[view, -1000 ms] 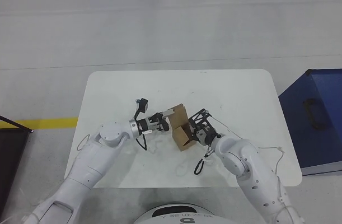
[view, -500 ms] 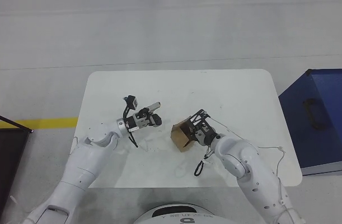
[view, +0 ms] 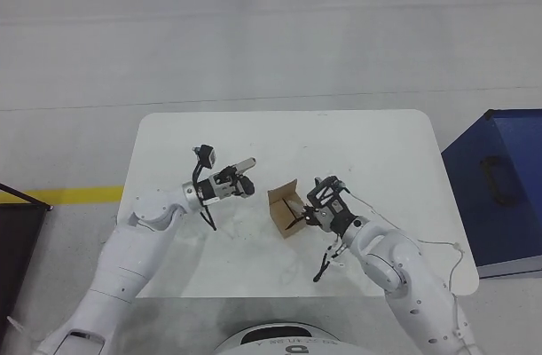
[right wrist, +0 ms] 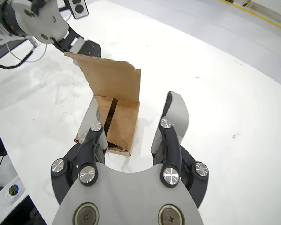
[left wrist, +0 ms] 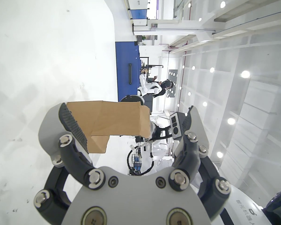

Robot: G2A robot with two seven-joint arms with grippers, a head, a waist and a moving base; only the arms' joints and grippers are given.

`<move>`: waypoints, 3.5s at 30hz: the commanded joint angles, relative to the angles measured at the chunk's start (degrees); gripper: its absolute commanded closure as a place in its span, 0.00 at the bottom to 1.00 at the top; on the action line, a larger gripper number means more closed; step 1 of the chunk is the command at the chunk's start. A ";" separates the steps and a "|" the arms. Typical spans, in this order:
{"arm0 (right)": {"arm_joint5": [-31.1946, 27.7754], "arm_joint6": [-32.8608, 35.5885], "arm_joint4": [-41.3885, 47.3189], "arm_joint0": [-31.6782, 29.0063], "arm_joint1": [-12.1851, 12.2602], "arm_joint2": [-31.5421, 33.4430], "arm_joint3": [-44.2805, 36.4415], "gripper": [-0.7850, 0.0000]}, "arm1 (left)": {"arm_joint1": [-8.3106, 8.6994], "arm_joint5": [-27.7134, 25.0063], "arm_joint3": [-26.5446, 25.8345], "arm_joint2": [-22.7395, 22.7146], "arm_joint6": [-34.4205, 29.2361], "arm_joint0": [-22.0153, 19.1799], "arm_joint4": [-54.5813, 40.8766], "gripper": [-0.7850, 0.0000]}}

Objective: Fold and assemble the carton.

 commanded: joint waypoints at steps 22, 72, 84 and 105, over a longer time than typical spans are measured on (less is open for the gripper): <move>-4.97 -8.69 -0.45 -5.38 1.04 2.30 9.11 0.05 | -0.54 10.38 -4.36 11.72 -5.22 -7.94 27.64 0.00; -8.75 -8.16 1.26 0.12 2.17 -0.20 13.05 0.50 | -1.21 12.32 -4.07 17.90 -9.91 -9.86 37.21 0.00; -10.84 -7.79 -6.96 -1.77 3.21 1.12 6.05 0.30 | -0.71 10.78 -4.69 14.81 -9.10 -9.27 34.12 0.00; -39.37 16.26 -19.12 20.92 3.78 -11.14 2.86 0.21 | 3.37 9.80 -12.14 -4.40 0.82 2.58 27.53 0.00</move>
